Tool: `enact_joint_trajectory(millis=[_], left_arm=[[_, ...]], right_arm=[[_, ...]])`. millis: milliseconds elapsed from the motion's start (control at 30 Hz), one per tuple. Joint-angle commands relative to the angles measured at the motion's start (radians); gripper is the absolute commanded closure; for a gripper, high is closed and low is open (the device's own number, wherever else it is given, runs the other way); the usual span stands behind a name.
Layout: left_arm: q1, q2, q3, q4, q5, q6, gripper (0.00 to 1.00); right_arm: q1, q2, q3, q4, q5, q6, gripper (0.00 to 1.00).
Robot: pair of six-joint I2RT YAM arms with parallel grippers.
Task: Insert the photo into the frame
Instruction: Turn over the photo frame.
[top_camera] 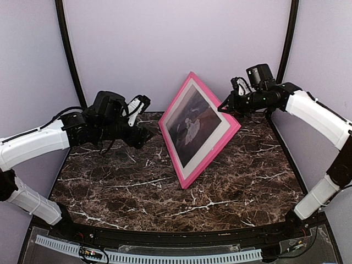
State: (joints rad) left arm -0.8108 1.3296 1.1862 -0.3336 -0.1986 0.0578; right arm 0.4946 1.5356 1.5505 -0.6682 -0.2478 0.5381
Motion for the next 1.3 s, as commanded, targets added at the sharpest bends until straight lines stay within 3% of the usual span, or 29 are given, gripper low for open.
enact_joint_trajectory(millis=[0,333,600,800,1033,1267], left_arm=[[0.002,0.005,-0.041,0.070,0.030,-0.053,0.16],[0.003,0.022,-0.093,0.107,0.027,-0.081,0.16],[0.002,0.039,-0.160,0.135,0.028,-0.131,0.16],[0.002,0.043,-0.194,0.144,0.031,-0.145,0.16],[0.002,0.040,-0.217,0.140,0.015,-0.161,0.16],[0.002,0.026,-0.226,0.132,0.004,-0.158,0.16]], right_arm=[[-0.033,-0.108,-0.195,0.306,-0.080,0.155,0.80],[-0.075,-0.230,-0.629,0.688,-0.174,0.392,0.69],[-0.080,-0.228,-0.854,0.918,-0.208,0.485,0.73],[-0.080,-0.180,-0.978,1.046,-0.225,0.512,0.70],[-0.080,-0.121,-1.051,1.116,-0.232,0.492,0.65],[-0.083,-0.080,-1.045,1.055,-0.205,0.415,0.60]])
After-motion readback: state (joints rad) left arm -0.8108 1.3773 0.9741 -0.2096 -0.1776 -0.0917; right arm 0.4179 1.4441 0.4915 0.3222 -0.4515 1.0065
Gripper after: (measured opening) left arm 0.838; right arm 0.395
